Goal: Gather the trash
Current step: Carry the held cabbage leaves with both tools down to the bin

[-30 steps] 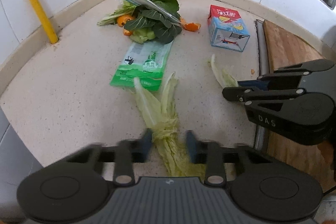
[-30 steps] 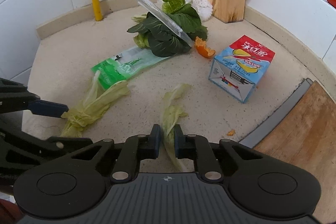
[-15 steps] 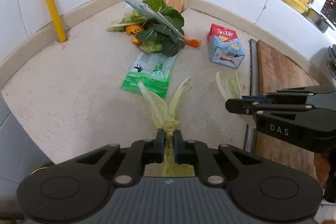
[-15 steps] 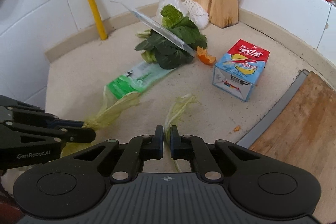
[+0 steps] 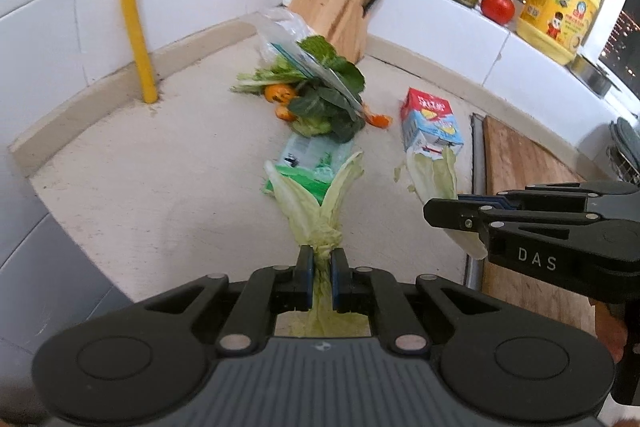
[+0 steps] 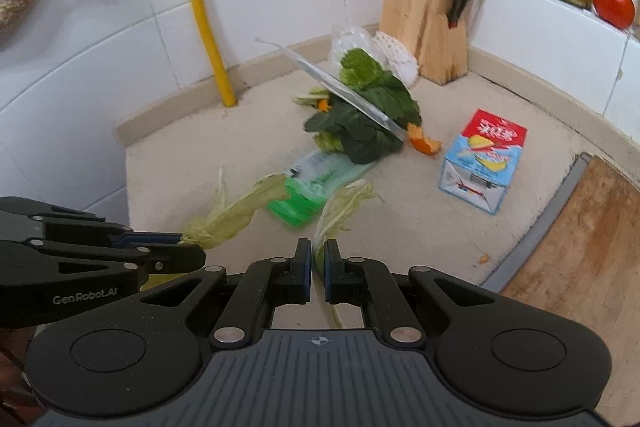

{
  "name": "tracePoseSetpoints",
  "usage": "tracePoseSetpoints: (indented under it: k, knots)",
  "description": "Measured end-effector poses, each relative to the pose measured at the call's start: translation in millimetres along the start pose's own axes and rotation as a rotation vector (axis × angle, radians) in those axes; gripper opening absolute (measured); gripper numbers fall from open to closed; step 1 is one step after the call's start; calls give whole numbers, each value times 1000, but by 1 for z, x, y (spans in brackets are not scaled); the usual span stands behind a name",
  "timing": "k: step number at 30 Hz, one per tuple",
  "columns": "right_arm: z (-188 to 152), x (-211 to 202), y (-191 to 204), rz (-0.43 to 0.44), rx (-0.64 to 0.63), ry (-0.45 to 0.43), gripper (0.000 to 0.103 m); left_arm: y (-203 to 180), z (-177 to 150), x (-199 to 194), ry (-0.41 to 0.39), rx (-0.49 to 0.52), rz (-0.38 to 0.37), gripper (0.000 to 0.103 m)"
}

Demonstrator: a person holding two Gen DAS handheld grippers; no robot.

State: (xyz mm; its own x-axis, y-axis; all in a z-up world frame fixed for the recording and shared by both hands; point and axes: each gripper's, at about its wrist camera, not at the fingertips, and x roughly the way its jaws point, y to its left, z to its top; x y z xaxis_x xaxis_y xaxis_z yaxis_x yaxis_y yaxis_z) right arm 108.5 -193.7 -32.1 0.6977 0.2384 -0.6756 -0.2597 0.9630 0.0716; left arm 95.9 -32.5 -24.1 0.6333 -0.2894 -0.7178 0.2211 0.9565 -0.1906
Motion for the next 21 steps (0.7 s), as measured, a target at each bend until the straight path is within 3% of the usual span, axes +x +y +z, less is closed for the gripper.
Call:
tracePoseSetpoints:
  k: [21]
  knots:
    - [20, 11, 57, 76, -117, -24, 9, 39, -7, -37, -101, -81, 105, 4]
